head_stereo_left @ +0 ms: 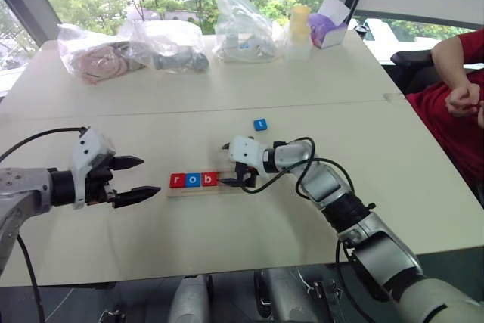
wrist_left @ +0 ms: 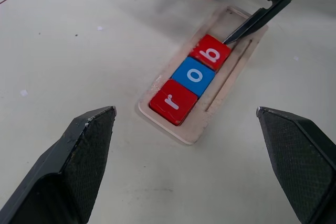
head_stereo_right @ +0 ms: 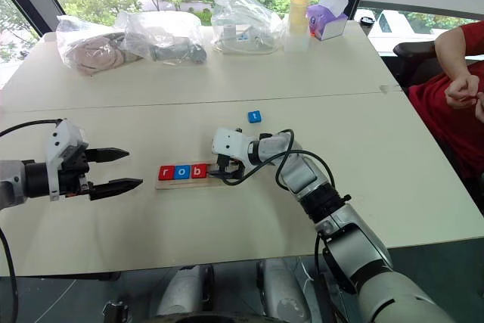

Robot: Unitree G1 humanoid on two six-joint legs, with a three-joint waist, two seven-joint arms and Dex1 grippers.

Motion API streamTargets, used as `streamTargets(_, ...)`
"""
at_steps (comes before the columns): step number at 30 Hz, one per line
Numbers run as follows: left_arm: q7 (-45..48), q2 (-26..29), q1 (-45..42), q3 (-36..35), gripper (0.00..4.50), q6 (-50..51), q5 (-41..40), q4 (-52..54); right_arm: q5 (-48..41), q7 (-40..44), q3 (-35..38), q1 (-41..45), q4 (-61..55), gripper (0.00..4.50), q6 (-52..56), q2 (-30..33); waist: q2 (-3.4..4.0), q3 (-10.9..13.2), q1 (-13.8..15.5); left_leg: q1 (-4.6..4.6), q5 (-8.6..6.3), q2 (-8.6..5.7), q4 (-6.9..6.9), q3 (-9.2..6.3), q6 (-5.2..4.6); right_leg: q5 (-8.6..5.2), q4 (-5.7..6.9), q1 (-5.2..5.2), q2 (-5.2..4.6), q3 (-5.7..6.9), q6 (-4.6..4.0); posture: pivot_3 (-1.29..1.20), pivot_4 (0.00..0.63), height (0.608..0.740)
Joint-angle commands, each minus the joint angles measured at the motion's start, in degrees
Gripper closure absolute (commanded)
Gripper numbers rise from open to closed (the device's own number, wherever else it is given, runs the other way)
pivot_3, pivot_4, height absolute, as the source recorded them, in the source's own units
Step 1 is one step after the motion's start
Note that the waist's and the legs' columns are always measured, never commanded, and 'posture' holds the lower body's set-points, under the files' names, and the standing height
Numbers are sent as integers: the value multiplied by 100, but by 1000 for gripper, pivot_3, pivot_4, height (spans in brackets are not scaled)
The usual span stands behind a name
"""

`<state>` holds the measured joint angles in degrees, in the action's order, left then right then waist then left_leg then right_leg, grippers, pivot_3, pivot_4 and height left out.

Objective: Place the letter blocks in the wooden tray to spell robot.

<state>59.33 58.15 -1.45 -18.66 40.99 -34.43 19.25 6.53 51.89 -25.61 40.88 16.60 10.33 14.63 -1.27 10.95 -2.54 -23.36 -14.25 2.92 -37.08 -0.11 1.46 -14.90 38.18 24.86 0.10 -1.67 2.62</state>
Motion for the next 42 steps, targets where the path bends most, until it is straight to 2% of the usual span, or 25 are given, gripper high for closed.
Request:
streamTargets(1,-48,-19,8,-44,0,-27,-27,147,10,-55,26,140,-61,32,-84,-109,0,0,4,0,0,0,0,0,0,0,0,0,0,0,0,0,150,740)
streamTargets(9,-73,-8,-3,-74,0,-3,-64,201,-117,-80,456,15,-609,32,301,370,0,0,23,-1,0,-2,-2,1,0,0,-1,-2,-4,0,0,0,150,740)
streamTargets(12,-184,-104,-177,-41,0,18,-155,287,-420,-415,1007,-208,-1265,32,1247,391,0,0,20,-1,0,-2,-1,-1,0,0,-1,-2,-3,0,0,0,150,740)
streamTargets(16,-388,-299,-487,97,0,-40,-109,285,-690,-1288,1682,-455,-2109,32,2849,-28,-1,-1,14,0,0,-1,-1,-4,0,0,3,-2,-2,1,0,0,150,740)
streamTargets(21,-533,-480,-905,437,0,-159,15,197,-482,-2850,2230,-776,-2786,32,4483,-913,-1,-1,12,2,1,-1,0,-7,2,1,7,-2,2,-2,-1,0,150,740)
streamTargets(24,-624,-508,-1215,757,0,-329,301,132,-475,-3376,2207,-913,-2953,32,4894,-1358,-3,-2,17,0,1,-2,0,-5,2,1,5,-2,0,-2,-1,0,150,740)
streamTargets(32,-654,-567,-1428,1032,0,-440,472,101,-596,-3839,1897,-1155,-3016,32,5344,-1663,-2,-2,-2,0,1,-3,2,-4,2,0,2,-1,1,-3,0,0,150,740)
streamTargets(40,-727,-694,-1313,1082,0,-457,519,162,-783,-3809,1576,-1109,-2659,32,5312,-1791,-4,-3,-8,1,1,-2,2,-4,2,1,3,-1,3,-3,0,0,150,740)
streamTargets(42,-758,-731,-1303,1084,0,-455,528,178,-800,-3804,1550,-1091,-2507,546,5232,-1769,-6,-4,-10,2,1,-1,2,-5,2,1,3,-1,5,-3,0,0,150,740)
